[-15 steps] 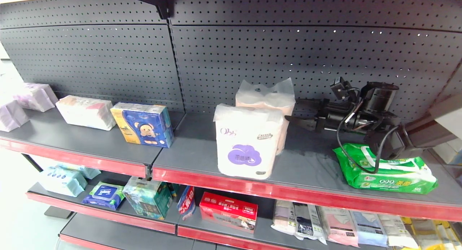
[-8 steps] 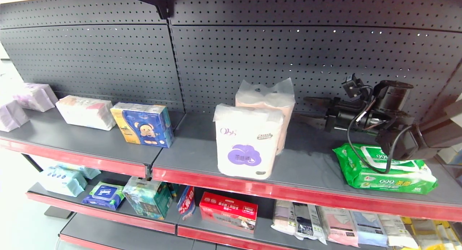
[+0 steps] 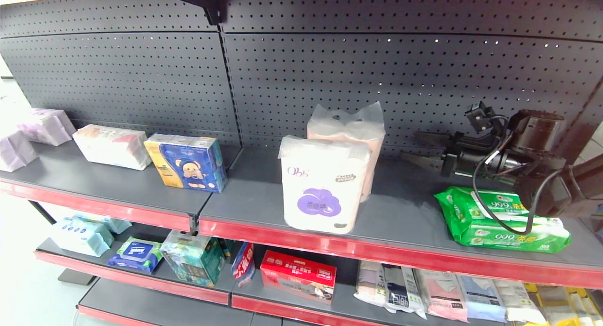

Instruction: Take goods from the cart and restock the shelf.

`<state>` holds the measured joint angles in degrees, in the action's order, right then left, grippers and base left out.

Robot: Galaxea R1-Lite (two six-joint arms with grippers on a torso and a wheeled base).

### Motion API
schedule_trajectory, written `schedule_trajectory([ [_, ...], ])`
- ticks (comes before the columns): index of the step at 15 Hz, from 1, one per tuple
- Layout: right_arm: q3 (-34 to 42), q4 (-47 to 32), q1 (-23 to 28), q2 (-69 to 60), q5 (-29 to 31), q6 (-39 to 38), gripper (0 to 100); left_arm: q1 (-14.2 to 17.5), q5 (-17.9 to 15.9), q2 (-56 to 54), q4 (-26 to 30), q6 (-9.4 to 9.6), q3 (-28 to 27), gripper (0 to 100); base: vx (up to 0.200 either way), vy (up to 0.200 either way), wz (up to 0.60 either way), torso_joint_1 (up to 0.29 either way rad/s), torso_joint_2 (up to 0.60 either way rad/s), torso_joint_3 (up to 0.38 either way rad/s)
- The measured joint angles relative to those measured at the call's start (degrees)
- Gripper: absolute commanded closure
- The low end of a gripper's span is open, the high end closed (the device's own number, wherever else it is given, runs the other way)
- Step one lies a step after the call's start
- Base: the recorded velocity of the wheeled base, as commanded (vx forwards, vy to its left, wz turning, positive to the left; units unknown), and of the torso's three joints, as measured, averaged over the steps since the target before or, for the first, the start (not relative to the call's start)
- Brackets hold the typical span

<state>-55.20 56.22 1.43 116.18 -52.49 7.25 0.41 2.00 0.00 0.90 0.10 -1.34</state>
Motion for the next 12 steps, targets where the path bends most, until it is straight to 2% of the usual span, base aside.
schedule_trajectory([
  [6,6.0,-4.0,0.7,-6.1,9.5,0.0,0,0.0,0.0,0.0,0.0,0.00,0.0,0,0.000,0.000,0.00,0.000,0.00,0.000],
  [9,9.3,-4.2,0.7,-10.5,16.8,-0.3,0,0.0,0.0,0.0,0.0,0.00,0.0,0,0.000,0.000,0.00,0.000,0.00,0.000],
  [12,13.0,-4.1,0.4,-15.1,21.3,-1.1,0,0.0,0.0,0.0,0.0,0.00,0.0,0,0.000,0.000,0.00,0.000,0.00,0.000],
])
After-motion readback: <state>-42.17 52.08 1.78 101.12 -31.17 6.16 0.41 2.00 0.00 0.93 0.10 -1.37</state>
